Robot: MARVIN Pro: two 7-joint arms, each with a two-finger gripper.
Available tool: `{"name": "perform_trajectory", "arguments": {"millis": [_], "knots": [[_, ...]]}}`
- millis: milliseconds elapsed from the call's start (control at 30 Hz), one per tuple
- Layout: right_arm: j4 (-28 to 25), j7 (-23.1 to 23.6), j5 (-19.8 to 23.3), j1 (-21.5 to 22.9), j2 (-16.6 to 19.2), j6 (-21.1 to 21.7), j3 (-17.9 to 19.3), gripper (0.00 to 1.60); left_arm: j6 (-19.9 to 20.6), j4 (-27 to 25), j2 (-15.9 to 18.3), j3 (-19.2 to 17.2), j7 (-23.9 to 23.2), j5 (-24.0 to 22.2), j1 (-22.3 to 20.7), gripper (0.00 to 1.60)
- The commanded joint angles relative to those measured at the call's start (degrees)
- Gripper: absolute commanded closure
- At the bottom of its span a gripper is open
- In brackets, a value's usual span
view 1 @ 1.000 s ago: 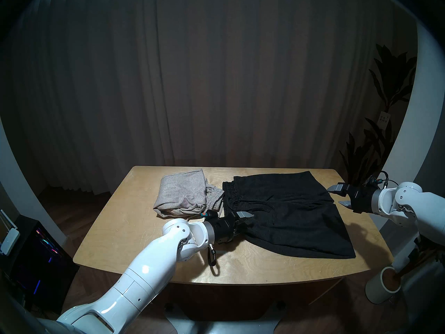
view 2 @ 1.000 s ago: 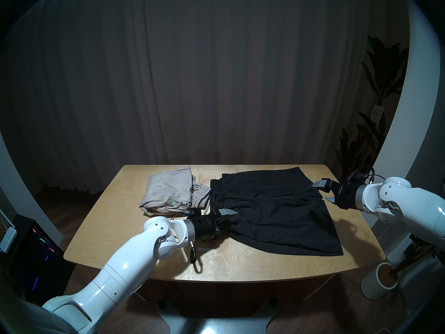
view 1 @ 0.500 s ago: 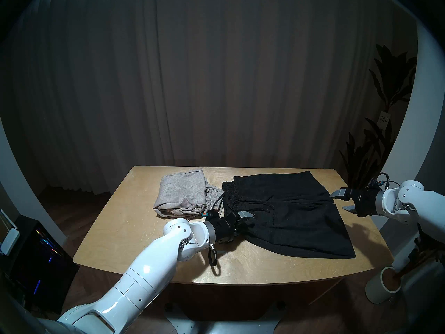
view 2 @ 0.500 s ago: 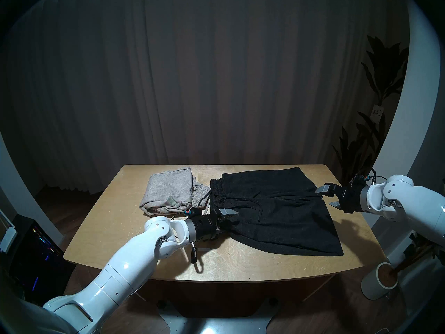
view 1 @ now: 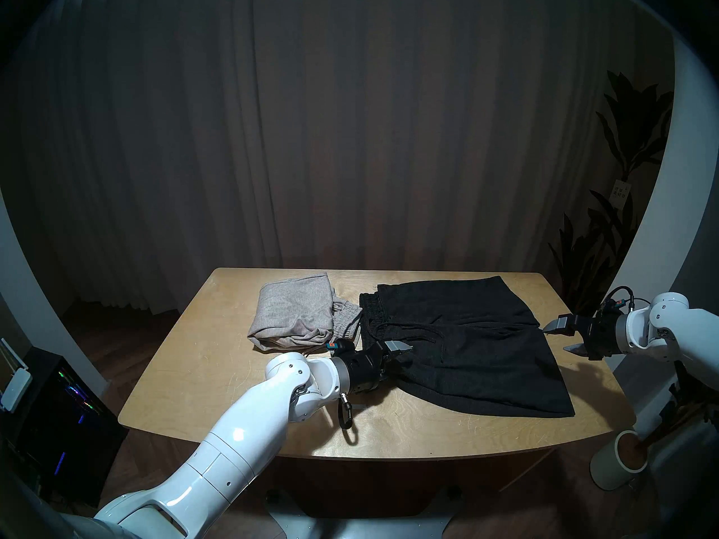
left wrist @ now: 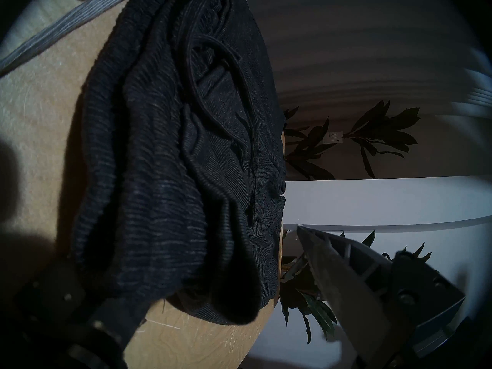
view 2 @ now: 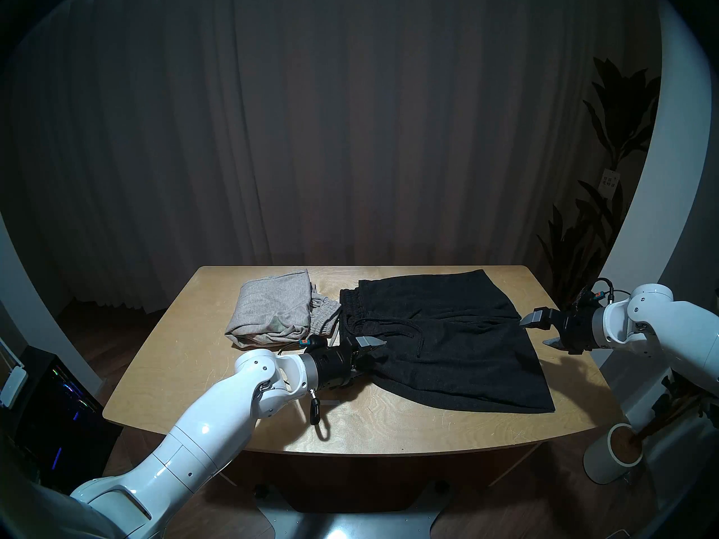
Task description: Fold pants twice and stack them
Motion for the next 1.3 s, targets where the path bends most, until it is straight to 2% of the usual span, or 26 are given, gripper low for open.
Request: {"name": "perform_trajectory", "arguments": {"millis": [0,667,700,900,967,1133,1267], "knots": [[2.32,0.37,-0.38,0.12,0.24,2.82,0.97,0.00,0.10,1.02,-0.17,0.84,0.36,0.39,0.61,0.00],[11.23,1.20,-2.80,-1.23,0.21,12.51,0.06,0.00,-0.22,1.45,-0.83,1.16,0.40,0.62,0.60,0.01],[11.69,1.25,-2.93,-1.41,0.21,13.05,-0.04,0.00,-0.23,1.48,-0.87,1.19,0.40,0.63,0.60,0.12],[14.40,1.69,-3.60,-2.59,0.20,15.99,-0.55,0.00,-0.28,1.78,-1.07,1.39,0.58,0.91,0.61,0.23],[15.59,2.05,-3.81,-2.89,0.19,17.28,-0.57,0.00,-0.27,1.82,-1.11,1.46,0.71,1.03,0.61,0.33],[18.38,2.93,-4.27,-3.47,0.15,20.06,-0.40,0.00,-0.23,1.89,-1.22,1.64,1.05,1.31,0.59,0.19],[19.54,3.50,-4.35,-3.43,0.13,21.23,-0.03,0.00,-0.21,1.93,-1.29,1.72,1.18,1.44,0.58,0.16]]}}
